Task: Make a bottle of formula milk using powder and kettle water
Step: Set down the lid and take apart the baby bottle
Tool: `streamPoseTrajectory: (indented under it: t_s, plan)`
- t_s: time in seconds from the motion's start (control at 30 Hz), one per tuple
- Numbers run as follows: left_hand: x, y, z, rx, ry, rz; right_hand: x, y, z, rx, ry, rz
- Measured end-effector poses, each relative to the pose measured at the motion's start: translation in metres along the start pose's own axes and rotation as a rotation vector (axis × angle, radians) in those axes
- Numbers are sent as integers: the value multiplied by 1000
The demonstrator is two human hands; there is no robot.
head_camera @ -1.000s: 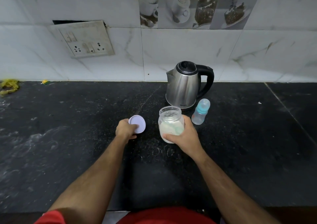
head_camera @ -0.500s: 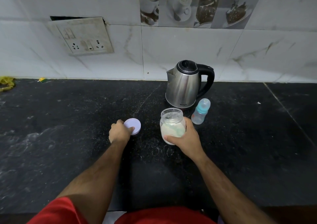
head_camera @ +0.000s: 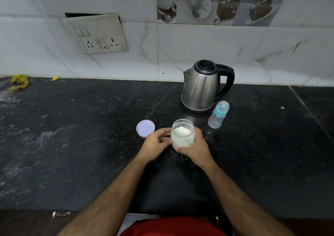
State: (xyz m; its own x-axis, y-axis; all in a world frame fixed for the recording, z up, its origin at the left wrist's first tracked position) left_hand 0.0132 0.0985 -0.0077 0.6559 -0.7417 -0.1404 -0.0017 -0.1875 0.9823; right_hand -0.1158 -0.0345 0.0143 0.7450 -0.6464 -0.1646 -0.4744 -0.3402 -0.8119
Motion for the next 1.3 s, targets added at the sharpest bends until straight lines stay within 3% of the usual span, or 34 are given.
streamPoseTrajectory:
  t_s: [0.27, 0.4, 0.8, 0.9, 1.07, 1.3]
  plan:
    - [-8, 1, -20, 9, 72, -18, 19, -10, 33, -39, -109, -9]
    - [-3, 4, -33, 52, 138, -42, 32, -21, 42, -108, -116, -21]
    - [4, 3, -34, 123, 135, -69, 41, -28, 41, -295, -99, 33]
    - [-6, 3, -28, 167, 244, -91, 35, -20, 38, -314, -80, 40]
    - [-35, -8, -6, 212, 443, 14, 22, 4, 29, -268, -23, 55]
    - [-39, -20, 48, 227, 188, 62, 0, 34, 0, -212, 107, 40]
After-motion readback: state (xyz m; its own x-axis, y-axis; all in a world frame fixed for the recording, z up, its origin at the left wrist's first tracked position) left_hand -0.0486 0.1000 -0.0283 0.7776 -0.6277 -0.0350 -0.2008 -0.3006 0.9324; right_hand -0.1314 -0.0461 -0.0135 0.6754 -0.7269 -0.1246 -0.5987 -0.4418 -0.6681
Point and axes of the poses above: each hand's wrist, its own x-axis towards the middle knuckle, its own z-axis out of the palm, y = z × x, the point moved 1 cm from there along x, towards the middle knuckle, and after that the axes turned 6 degrees about -x, right-handed, at the moved point
